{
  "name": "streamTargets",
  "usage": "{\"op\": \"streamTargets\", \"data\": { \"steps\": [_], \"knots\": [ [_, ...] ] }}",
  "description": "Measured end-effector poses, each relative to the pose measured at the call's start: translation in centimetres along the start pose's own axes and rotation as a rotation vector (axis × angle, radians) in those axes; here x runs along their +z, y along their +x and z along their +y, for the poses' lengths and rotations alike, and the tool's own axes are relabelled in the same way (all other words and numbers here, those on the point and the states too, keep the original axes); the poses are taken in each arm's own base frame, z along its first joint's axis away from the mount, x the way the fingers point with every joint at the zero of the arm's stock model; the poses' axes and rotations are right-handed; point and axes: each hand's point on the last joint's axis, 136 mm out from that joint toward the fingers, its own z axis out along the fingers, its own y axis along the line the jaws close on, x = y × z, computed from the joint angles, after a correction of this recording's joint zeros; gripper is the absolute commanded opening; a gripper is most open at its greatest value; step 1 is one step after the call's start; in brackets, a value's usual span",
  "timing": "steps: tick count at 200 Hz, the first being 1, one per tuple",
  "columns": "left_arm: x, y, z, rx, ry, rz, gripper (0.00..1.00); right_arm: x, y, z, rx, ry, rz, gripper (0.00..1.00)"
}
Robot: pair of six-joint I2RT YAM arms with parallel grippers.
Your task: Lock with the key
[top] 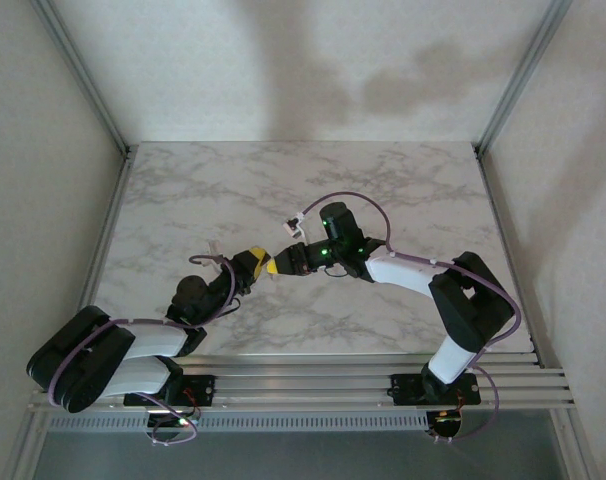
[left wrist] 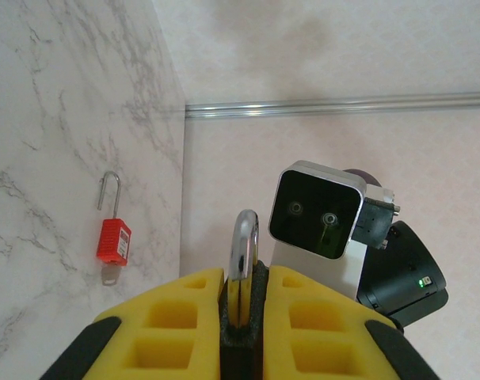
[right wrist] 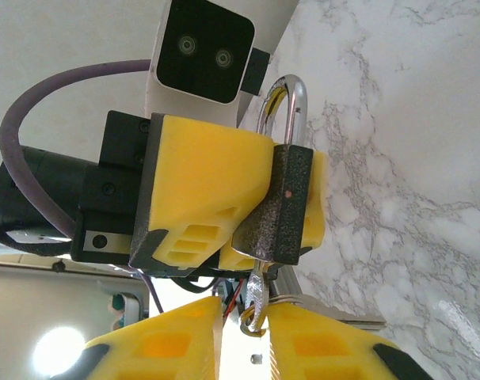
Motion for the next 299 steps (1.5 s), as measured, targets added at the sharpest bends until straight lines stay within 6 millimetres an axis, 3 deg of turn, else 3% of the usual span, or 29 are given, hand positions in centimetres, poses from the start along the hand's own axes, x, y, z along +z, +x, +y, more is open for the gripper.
{"op": "streamTargets", "data": {
  "steps": [119, 187, 299],
  "knots": [
    [0.0, -0.1, 0.0, -0.002, 0.002, -0.004, 0.00, 0.2, -0.2, -0.3, 0.018, 0.003, -0.007, 0.13],
    [0.1, -0.2, 0.4, -0.004, -0.010, -0.006, 0.00, 0.2, -0.1, -0.6, 0.030, 0.012, -0.007, 0.00],
    [0.3, -0.4, 0.9, 0.001, -0.029, -0.013, 0.00, 0.2, 0.0, -1.2, 0.044, 0.039, -0.006, 0.00]
  ]
}}
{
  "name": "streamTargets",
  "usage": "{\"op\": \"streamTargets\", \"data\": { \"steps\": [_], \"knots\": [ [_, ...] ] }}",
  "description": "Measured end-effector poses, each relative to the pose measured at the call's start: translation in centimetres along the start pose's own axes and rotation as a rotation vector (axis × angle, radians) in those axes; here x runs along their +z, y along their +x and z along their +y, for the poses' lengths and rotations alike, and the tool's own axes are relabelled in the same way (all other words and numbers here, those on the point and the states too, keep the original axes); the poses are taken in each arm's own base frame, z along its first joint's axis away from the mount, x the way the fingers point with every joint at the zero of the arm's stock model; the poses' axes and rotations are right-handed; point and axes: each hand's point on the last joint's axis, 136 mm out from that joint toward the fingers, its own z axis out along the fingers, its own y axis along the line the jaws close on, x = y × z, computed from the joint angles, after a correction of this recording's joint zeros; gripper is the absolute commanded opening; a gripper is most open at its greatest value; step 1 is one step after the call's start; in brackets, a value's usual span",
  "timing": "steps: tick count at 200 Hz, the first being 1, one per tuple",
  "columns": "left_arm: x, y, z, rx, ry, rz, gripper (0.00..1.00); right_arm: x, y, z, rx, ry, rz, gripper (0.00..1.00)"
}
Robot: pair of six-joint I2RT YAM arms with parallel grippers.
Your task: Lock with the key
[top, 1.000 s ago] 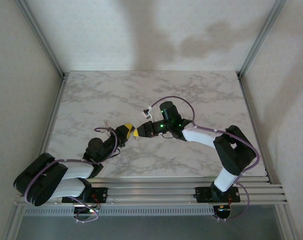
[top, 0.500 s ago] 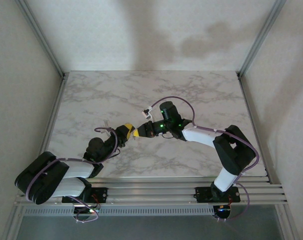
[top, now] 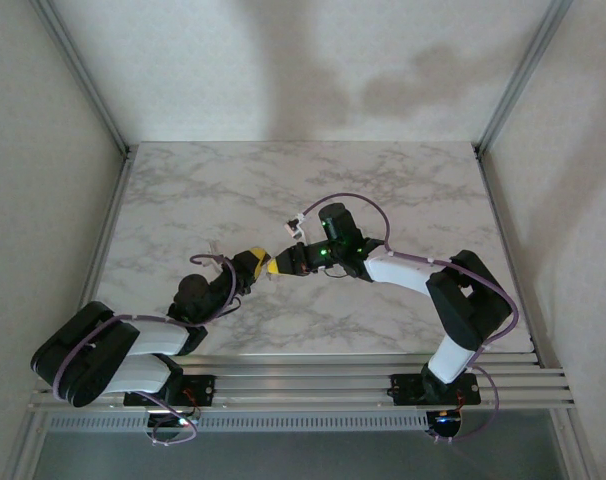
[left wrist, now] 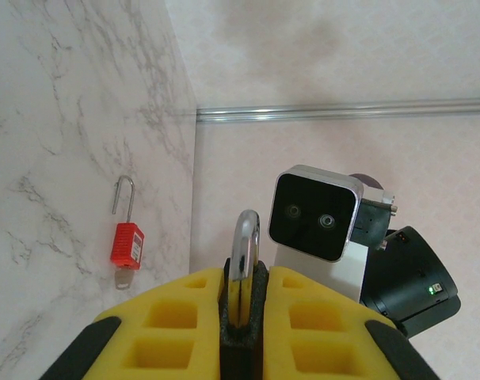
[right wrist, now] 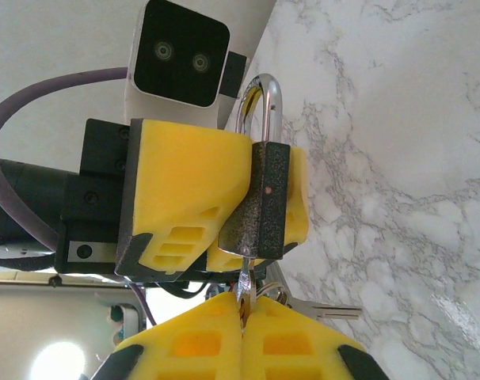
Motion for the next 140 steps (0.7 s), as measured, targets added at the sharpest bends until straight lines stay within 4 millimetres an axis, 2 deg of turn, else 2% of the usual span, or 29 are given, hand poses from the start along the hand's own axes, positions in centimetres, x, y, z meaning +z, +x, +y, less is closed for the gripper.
{"op": "streamTargets", "data": {
  "steps": [140],
  "knots": [
    [1.4, -1.1, 0.1, 0.013, -0.009, 0.004, 0.00, -0.3, -1.3, -0.7, -0.018, 0.059, -0.039, 0.00]
  ]
}}
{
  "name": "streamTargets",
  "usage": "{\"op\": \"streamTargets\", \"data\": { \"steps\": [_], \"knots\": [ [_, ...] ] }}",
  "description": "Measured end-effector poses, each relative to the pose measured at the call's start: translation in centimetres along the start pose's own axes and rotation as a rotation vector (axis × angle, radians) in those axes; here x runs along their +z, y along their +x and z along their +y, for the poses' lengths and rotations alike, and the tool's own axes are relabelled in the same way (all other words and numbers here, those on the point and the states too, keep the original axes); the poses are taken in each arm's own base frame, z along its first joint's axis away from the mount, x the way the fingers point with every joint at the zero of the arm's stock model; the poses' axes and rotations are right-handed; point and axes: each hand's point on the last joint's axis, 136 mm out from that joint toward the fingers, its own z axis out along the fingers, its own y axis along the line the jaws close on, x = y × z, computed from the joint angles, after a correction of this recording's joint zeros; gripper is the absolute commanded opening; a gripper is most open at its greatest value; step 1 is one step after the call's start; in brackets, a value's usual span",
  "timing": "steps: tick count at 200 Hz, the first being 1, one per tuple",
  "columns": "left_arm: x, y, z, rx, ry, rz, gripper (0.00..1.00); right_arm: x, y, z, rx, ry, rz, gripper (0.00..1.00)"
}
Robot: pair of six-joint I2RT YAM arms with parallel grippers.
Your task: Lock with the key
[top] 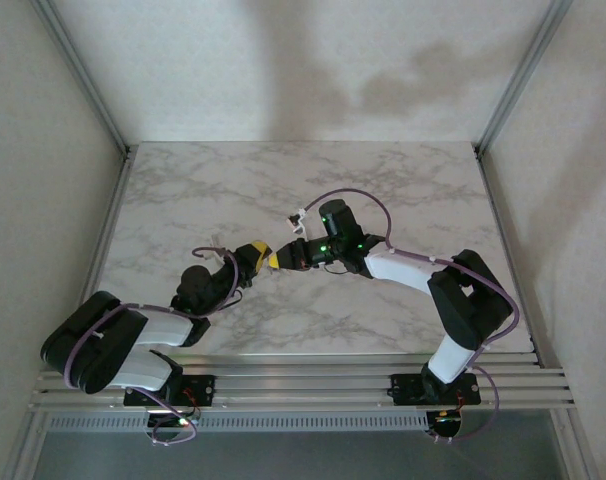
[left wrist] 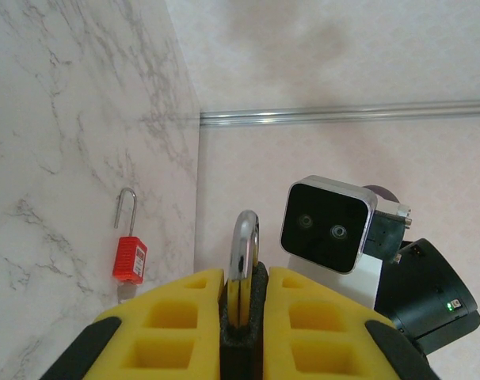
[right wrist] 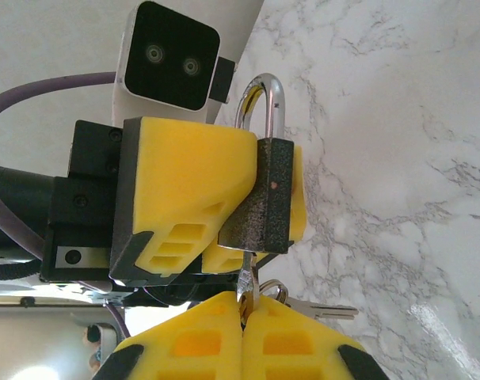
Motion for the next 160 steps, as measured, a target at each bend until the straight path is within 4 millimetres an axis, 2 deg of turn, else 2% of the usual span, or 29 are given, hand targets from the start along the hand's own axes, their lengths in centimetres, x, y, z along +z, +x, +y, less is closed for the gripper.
{"op": "streamTargets", "data": {
  "steps": [160],
  "knots": [
    [0.22, -0.74, -0.34, 0.031, 0.007, 0.010, 0.00, -0.01, -0.53, 0.10, -0.020, 0.018, -0.003, 0.00]
  ]
}}
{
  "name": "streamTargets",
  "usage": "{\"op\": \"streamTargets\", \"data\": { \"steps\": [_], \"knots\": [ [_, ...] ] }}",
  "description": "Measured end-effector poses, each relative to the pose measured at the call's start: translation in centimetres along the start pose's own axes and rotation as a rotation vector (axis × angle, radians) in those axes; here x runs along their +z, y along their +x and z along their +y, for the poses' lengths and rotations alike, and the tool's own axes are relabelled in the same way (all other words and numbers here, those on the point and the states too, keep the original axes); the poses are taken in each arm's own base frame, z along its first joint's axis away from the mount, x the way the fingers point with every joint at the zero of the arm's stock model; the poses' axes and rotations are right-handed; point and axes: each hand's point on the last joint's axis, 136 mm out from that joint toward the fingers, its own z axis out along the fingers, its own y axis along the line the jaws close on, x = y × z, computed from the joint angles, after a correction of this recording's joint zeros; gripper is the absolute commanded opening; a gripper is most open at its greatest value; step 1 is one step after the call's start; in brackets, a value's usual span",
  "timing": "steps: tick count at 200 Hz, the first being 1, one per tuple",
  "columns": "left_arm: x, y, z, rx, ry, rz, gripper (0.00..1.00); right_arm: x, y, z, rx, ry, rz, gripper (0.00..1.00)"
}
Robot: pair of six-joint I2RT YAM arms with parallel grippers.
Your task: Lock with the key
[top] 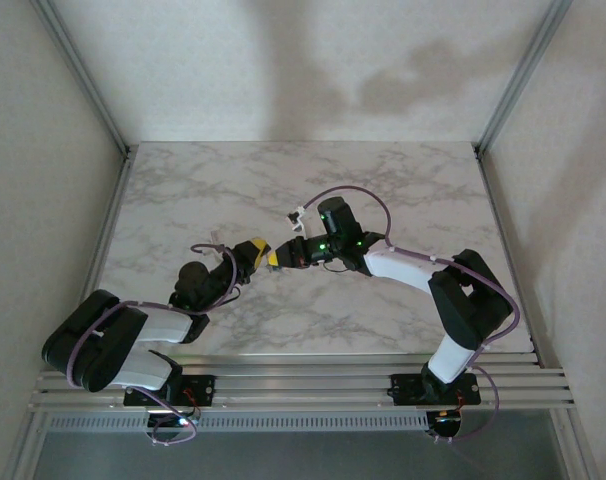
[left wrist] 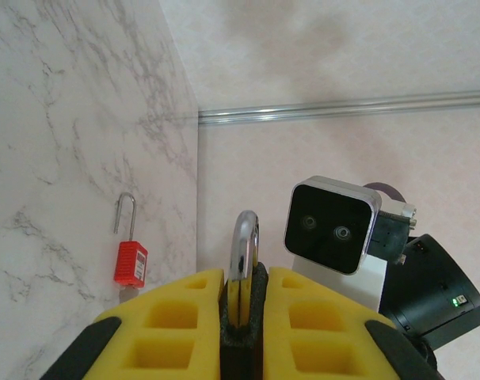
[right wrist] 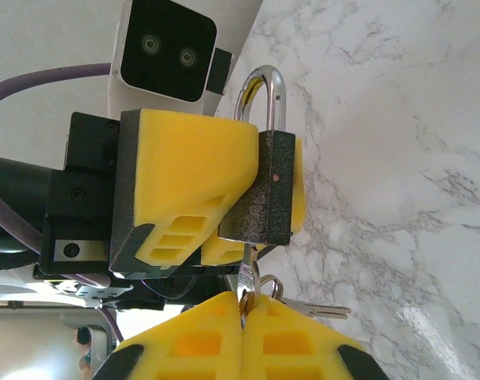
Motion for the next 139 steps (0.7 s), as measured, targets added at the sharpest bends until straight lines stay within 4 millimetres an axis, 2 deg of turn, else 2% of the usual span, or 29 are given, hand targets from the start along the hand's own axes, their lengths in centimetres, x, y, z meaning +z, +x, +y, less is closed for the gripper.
{"op": "streamTargets", "data": {
  "steps": [72, 105, 139],
  "knots": [
    [-0.2, -1.5, -0.1, 0.011, -0.006, -0.043, 0.00, 0.1, 0.3, -0.2, 0.014, 0.001, 0.019, 0.00],
    [-0.4, -3.8, -0.2, 0.018, -0.007, -0.136, 0.00, 0.4, 1.7, 0.0, 0.044, -0.017, 0.077, 0.00],
    [-0.4, -4.2, 0.0, 0.028, -0.019, -0.150, 0.00, 0.4, 2.4, -0.3, 0.049, -0.004, 0.099, 0.00]
  ]
}}
